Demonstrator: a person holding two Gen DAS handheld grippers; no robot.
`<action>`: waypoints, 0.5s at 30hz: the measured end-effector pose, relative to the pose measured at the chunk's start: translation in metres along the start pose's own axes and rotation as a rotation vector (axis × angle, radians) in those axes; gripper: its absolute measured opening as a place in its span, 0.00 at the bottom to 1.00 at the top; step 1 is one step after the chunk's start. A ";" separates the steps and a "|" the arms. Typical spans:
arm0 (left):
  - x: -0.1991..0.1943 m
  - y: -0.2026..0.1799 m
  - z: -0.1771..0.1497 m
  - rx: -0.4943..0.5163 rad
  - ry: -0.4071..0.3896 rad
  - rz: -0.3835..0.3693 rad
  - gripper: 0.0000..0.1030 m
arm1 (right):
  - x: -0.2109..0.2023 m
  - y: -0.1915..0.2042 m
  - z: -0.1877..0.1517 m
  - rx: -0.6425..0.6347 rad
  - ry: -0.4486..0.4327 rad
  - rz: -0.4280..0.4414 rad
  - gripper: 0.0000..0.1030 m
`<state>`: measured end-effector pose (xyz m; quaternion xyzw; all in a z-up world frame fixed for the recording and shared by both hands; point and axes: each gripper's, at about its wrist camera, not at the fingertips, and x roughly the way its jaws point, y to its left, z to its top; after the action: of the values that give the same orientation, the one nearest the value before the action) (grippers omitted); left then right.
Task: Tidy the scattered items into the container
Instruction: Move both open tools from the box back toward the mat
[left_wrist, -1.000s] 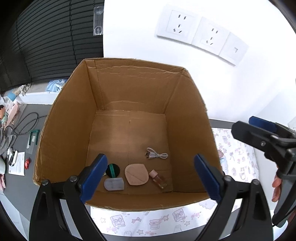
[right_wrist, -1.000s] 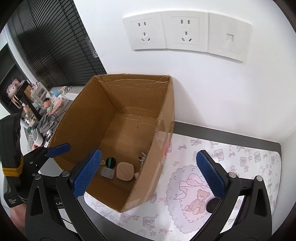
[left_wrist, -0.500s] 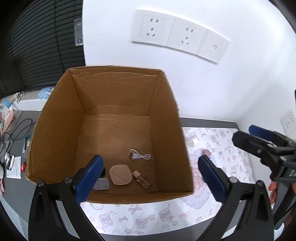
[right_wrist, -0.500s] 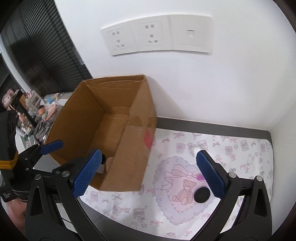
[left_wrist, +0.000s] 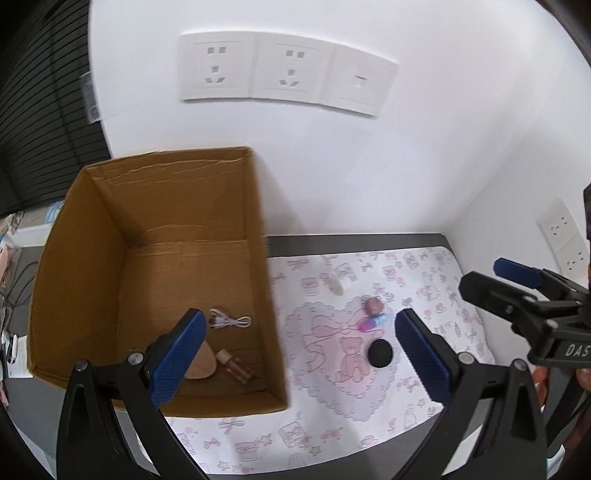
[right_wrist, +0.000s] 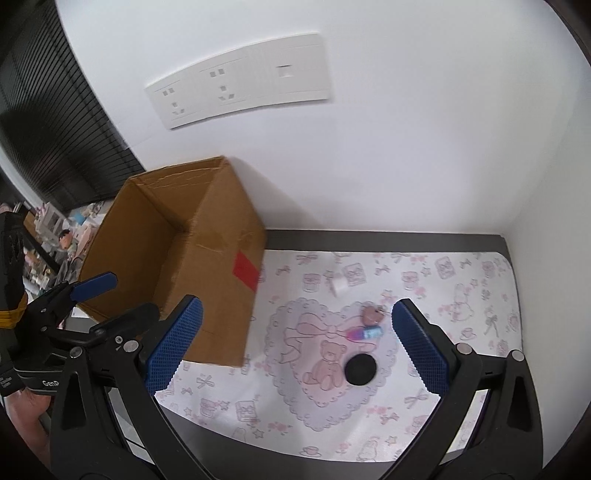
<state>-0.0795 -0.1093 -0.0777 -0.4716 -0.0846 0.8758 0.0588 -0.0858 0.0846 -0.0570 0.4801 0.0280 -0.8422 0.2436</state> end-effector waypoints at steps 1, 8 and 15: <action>0.002 -0.006 0.001 0.007 0.002 -0.004 0.99 | -0.002 -0.005 0.000 0.006 -0.001 -0.004 1.00; 0.012 -0.039 0.008 0.022 0.013 -0.028 0.99 | -0.011 -0.041 -0.002 0.015 0.001 -0.032 1.00; 0.029 -0.073 0.013 0.030 0.036 -0.038 0.99 | -0.014 -0.074 0.002 0.018 0.010 -0.040 1.00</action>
<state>-0.1044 -0.0339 -0.0802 -0.4846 -0.0793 0.8670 0.0840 -0.1138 0.1539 -0.0585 0.4858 0.0310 -0.8448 0.2222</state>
